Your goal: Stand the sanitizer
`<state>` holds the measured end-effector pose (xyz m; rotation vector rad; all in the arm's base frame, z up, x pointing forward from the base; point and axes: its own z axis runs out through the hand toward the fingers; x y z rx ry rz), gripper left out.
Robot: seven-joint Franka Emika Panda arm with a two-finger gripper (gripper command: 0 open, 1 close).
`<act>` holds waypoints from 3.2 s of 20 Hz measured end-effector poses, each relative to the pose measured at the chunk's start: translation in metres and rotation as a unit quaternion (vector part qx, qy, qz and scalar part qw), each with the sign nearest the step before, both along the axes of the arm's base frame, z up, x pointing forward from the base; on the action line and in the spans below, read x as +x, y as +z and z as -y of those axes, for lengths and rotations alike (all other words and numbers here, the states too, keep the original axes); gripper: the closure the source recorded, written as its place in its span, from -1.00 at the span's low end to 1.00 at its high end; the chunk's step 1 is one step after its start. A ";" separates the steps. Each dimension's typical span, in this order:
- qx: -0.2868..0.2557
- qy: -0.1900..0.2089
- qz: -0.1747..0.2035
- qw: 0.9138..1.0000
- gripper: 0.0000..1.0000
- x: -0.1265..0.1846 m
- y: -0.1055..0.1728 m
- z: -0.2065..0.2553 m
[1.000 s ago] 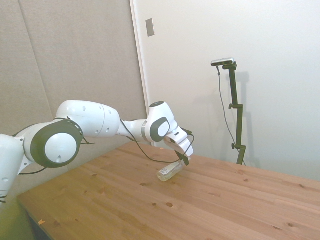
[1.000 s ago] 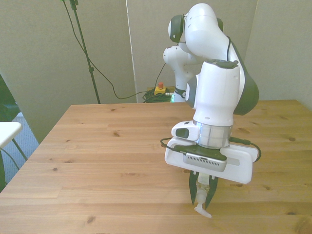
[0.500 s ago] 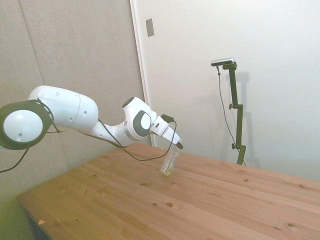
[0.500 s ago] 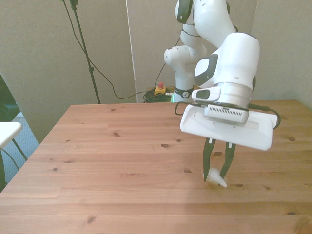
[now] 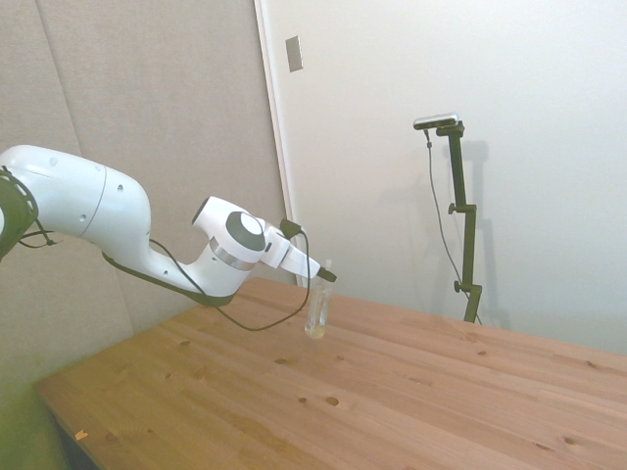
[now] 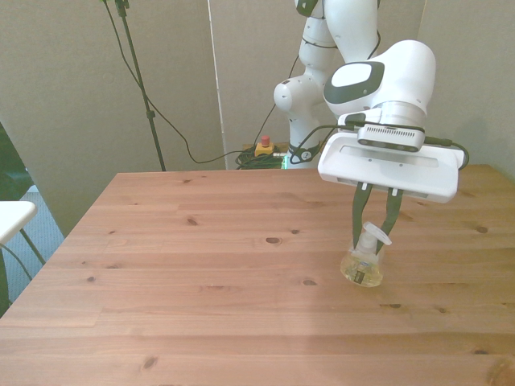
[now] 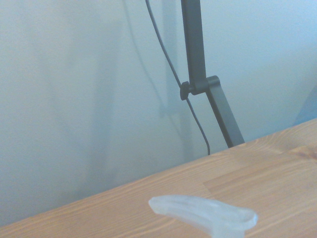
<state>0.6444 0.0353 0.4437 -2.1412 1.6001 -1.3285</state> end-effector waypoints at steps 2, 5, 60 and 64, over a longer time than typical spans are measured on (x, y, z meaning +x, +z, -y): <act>-0.002 0.004 0.005 1.000 1.00 -0.014 0.000 -0.004; -0.004 0.010 0.015 1.000 1.00 -0.032 0.002 -0.004; -0.071 -0.062 0.068 0.993 -1.00 -0.005 -0.044 0.007; -0.070 -0.061 0.066 0.993 -1.00 -0.006 -0.046 0.007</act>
